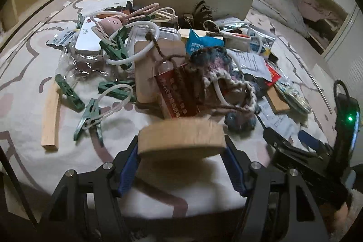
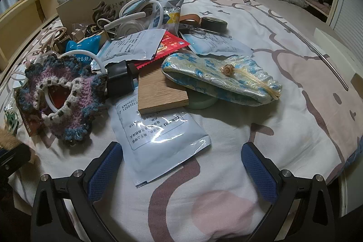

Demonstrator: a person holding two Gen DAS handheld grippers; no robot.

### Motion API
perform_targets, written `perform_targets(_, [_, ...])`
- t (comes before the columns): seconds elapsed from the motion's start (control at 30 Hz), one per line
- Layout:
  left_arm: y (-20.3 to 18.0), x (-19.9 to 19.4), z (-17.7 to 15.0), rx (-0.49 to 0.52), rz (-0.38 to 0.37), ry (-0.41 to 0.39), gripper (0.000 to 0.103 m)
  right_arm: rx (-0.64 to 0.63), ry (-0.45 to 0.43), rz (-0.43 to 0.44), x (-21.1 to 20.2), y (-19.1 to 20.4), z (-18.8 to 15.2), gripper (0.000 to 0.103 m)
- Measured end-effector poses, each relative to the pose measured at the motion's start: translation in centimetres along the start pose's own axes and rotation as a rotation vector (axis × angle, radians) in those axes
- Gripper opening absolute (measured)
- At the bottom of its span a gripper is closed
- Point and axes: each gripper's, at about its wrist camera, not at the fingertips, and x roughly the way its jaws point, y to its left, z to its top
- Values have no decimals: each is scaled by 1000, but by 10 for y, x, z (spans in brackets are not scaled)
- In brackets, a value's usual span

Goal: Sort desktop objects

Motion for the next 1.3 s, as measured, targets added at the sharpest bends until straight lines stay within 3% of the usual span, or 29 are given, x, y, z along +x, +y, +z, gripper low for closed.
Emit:
perform_targets(0.23, [5,-14,-3,25,-18,-6,68,1,1,1,0,0,0,103])
perform_targets(0.5, [14,0,-19,-24,-24,79,72,1,1,3,0,0,-1,103])
perform_targets(0.63, [13,-1,-19,-18,-15,77,79,1,1,3,0,0,-1,103])
perform_targets(0.93, [14,-1,-25,20,-2,75,79,-3,0,7,-1,1,-3,103])
perform_targets(0.97, [16,-3,-24,10,-2,71,78,-2,0,8,-1,1,-3,103])
perform_targets(1.03, [20,-8,-19,-3,-3,46,65,-1,0,9,-1,1,-3,103])
perform_targets(1.3, [26,-20,-3,-33,5,-36,63,-2,4,6,0,1,-2,103])
